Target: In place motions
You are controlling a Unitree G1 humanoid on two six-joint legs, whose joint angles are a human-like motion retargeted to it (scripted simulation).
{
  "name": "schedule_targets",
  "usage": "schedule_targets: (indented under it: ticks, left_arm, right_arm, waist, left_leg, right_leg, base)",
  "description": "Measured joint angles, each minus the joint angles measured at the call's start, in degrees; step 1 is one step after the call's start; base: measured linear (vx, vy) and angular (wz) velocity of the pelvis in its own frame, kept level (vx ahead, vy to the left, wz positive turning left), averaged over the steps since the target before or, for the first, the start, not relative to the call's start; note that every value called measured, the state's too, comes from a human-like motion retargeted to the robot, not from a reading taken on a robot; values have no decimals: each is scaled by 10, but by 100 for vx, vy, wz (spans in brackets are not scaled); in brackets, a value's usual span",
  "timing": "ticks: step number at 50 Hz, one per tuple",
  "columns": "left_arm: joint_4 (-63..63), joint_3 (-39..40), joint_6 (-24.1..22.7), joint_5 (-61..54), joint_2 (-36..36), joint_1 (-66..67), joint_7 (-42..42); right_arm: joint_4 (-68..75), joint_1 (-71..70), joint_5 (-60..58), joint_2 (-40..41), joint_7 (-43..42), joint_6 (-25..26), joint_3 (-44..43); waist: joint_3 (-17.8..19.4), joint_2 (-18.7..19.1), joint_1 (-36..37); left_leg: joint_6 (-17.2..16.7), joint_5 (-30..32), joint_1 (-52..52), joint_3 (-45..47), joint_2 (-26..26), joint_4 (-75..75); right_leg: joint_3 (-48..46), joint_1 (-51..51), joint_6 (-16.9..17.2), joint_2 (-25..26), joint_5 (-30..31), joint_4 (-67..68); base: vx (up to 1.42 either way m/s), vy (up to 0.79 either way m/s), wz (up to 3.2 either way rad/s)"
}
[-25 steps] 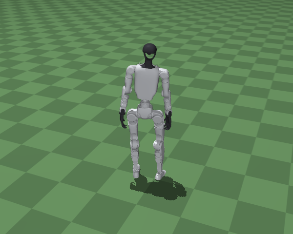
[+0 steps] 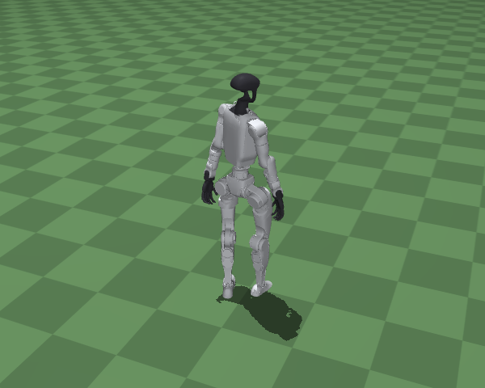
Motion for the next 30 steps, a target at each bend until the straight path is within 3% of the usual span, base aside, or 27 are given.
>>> schedule_targets:
  ticks: [7,17,25,30]
  left_arm:
    - [-30,-16,-2,26,5,1,-6]
    - [-46,-23,-2,38,13,-31,-12]
    - [-56,-26,-15,29,-9,-53,-15]
    - [-50,-29,-13,28,-22,-50,-27]
  right_arm:
    - [-5,-25,-25,0,18,-4,26]
    - [44,-1,35,-20,-10,46,-79]
    - [84,46,121,-44,-26,83,-195]
    - [98,59,126,-52,-34,92,-201]
  waist:
    - [10,0,-60]
    - [31,7,-176]
    - [30,7,-169]
    - [30,3,-158]
  left_leg:
    - [-18,-37,28,95,-12,11]
    - [-35,-52,43,158,-31,6]
    - [-44,-55,41,166,-38,6]
    - [-44,-52,37,159,-34,9]
  right_leg:
    - [90,-18,23,38,45,-13]
    - [103,-30,77,49,79,-29]
    - [96,-38,108,42,76,-32]
    - [93,-37,85,42,69,-32]
  base:
    - [-15,5,-203]
    - [-8,8,-88]
    - [0,0,-17]
    - [2,-3,14]
